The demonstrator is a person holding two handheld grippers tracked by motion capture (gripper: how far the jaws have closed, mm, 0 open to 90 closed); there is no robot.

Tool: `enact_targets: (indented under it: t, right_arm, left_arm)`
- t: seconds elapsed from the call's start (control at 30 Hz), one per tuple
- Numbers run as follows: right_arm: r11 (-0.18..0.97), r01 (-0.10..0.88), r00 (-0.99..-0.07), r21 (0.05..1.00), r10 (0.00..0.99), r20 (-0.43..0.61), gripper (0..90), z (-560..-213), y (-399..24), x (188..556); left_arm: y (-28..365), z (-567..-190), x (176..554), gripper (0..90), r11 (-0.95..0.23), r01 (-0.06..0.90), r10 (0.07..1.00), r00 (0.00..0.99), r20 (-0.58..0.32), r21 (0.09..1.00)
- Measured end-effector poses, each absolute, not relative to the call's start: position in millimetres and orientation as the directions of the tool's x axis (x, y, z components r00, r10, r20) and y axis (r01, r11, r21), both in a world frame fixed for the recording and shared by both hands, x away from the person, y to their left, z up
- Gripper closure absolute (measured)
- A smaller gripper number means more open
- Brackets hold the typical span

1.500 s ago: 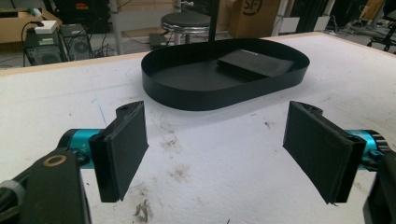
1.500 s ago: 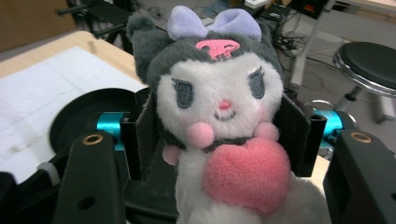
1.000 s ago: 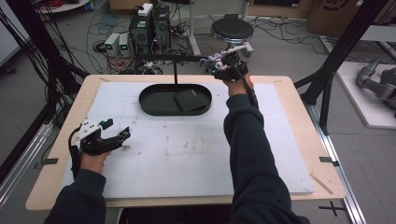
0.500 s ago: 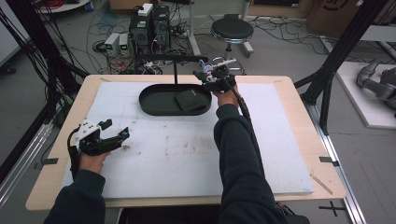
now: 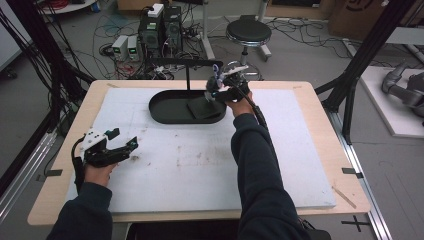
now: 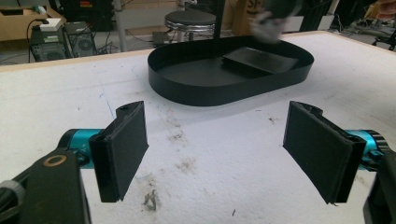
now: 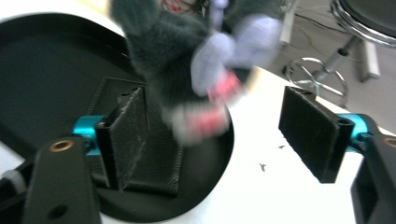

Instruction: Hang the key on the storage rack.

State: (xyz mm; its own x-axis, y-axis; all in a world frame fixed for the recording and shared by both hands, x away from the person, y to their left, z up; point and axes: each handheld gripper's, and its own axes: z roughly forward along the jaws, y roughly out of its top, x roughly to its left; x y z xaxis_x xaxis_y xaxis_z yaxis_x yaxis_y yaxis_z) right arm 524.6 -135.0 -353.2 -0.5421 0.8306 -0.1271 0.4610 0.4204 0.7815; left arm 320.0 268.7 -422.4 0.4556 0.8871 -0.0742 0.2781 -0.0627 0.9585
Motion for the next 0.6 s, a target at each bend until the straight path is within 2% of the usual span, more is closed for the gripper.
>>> enact_targets:
  t: [0.07, 0.13, 0.2, 0.33, 0.43, 0.5, 0.57, 0.6]
  right_arm:
    - [0.413, 0.440, -0.570, 0.797, 0.814, -0.106, 21.4, -348.1, -141.3, 517.9]
    - [0.417, 0.394, -0.563, 0.819, 0.814, -0.143, 21.6, -344.6, -149.6, 505.6]
    - [0.421, 0.412, -0.583, 0.808, 0.803, -0.121, 21.6, -341.4, -157.9, 500.2]
    - [0.389, 0.387, -0.608, 0.836, 0.789, -0.085, 23.8, -336.8, -182.8, 479.2]
    - [0.383, 0.430, -0.613, 0.818, 0.789, -0.048, 21.2, -334.4, -197.3, 467.9]
    - [0.383, 0.390, -0.627, 0.837, 0.777, -0.063, 21.2, -333.8, -208.7, 453.7]
    - [0.399, 0.421, -0.615, 0.815, 0.786, -0.067, 21.2, -331.6, -218.8, 441.5]
    - [0.399, 0.392, -0.623, 0.829, 0.778, -0.080, 21.2, -332.1, -224.6, 433.8]
  left_arm:
    - [268.8, -422.4, 320.0, 21.5, -0.062, 0.278, 0.888, 0.454, -0.074, 0.959]
    - [269.1, -422.6, 320.3, 21.5, -0.061, 0.279, 0.888, 0.454, -0.076, 0.958]
    - [268.6, -422.5, 320.5, 21.6, -0.059, 0.280, 0.888, 0.453, -0.077, 0.958]
    - [266.7, -422.5, 321.5, 21.5, -0.064, 0.281, 0.885, 0.459, -0.076, 0.958]
    - [264.5, -422.5, 322.5, 21.6, -0.063, 0.284, 0.883, 0.463, -0.079, 0.957]
    - [263.3, -422.6, 323.3, 21.5, -0.060, 0.284, 0.882, 0.464, -0.082, 0.957]
    - [262.5, -422.7, 324.5, 21.5, -0.061, 0.291, 0.879, 0.469, -0.087, 0.955]
    - [261.6, -422.9, 325.0, 21.6, -0.054, 0.291, 0.878, 0.470, -0.093, 0.955]
